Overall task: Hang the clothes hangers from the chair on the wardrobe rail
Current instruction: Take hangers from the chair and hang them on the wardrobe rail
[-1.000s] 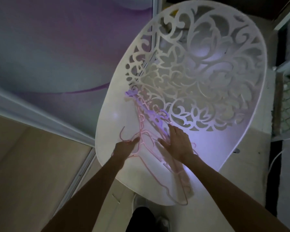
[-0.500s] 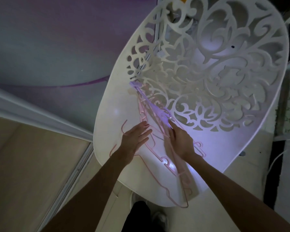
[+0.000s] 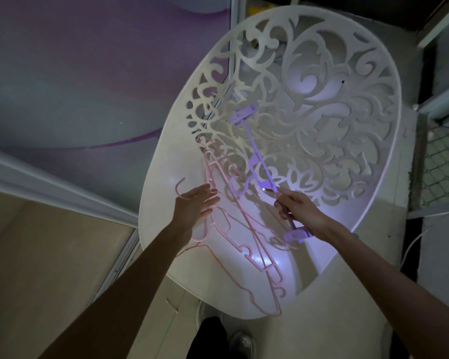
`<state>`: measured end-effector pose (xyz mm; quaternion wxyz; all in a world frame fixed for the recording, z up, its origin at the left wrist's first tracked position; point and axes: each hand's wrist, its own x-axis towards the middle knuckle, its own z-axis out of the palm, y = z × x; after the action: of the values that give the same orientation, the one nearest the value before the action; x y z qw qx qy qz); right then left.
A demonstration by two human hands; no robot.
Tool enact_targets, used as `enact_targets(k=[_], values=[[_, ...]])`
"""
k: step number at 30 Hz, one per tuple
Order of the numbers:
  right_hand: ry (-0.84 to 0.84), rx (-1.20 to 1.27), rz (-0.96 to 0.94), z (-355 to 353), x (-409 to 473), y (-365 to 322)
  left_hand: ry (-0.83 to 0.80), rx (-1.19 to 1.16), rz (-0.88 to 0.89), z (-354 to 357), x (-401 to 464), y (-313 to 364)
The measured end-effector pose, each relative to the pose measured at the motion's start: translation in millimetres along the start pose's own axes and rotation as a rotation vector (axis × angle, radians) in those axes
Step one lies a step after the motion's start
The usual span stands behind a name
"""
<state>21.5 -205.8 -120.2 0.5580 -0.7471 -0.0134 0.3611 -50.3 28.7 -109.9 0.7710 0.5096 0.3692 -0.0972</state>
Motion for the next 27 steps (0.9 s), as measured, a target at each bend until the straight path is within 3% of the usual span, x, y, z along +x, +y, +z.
enact_targets(k=[5, 8, 13, 15, 17, 21, 25, 27], values=[[0.091, -0.110, -0.086, -11.1, -6.4, -13.9, 0.008, -0.125, -0.056, 13.5, 0.6, -0.7], [0.214, -0.236, -0.147, -12.5, -8.9, -23.0, 0.001, -0.035, -0.012, 31.0, 1.0, 2.6], [0.302, -0.864, -0.073, -3.2, -11.1, -15.6, 0.040, 0.034, 0.012, 42.8, 1.3, 9.2], [0.320, -0.961, -0.047, 2.2, -10.6, -8.0, 0.026, -0.053, -0.021, 28.7, 0.5, 9.5], [0.340, -0.952, 0.024, 4.7, -9.2, -4.2, -0.007, -0.057, -0.046, 9.1, 2.4, 13.3], [0.161, -0.790, 0.204, 9.7, -0.8, -0.7, -0.113, 0.068, -0.010, -3.0, 9.0, 34.1], [0.160, -0.463, 0.196, 0.1, -2.7, 9.1, -0.089, 0.221, 0.083, 20.3, 5.8, 44.1], [0.116, -0.390, 0.187, -4.1, -5.0, 6.2, -0.158, 0.216, 0.056, 14.1, 8.8, 40.0]])
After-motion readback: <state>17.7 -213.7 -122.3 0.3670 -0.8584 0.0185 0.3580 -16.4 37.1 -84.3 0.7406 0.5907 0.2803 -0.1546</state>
